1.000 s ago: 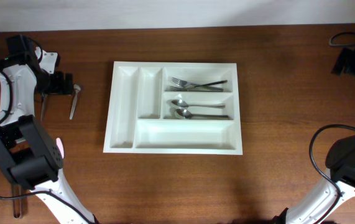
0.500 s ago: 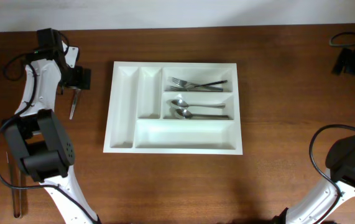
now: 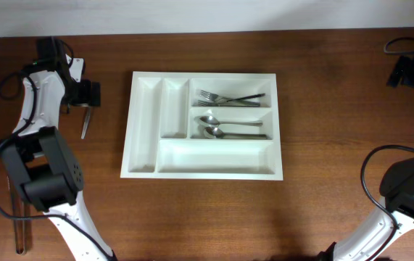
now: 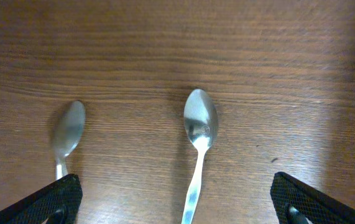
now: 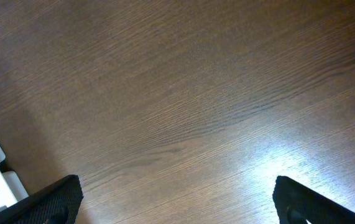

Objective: Pack container
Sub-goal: 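Lower the left gripper and grasp the right silver spoon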

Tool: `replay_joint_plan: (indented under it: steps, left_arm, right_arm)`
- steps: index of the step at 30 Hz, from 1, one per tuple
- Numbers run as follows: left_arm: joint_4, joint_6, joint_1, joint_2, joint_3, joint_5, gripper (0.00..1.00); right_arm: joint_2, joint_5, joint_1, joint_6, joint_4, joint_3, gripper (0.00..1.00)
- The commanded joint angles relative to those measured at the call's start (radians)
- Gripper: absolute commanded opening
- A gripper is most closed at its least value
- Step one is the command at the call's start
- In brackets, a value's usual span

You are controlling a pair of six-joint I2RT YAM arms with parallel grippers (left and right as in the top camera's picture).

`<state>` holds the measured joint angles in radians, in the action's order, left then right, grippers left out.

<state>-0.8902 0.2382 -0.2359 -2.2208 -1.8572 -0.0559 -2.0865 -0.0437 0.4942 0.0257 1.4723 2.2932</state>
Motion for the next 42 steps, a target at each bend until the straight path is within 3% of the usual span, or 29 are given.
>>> replay_joint_plan:
  steps: [1,9,42]
  left_arm:
    - [-0.008,-0.018,0.000,-0.077,0.009,0.018,0.99]
    - [-0.010,-0.092,-0.005,-0.123,0.009,0.019,0.99]
    - [-0.004,-0.087,-0.029,-0.135,0.009,0.101,0.99]
  right_arm:
    - [0.003,-0.002,0.003,-0.012,0.000,-0.001,0.99]
    - [0.003,-0.002,0.004,-0.012,0.000,-0.001,0.99]
    - [0.003,-0.002,0.004,-0.012,0.000,-0.001,0.99]
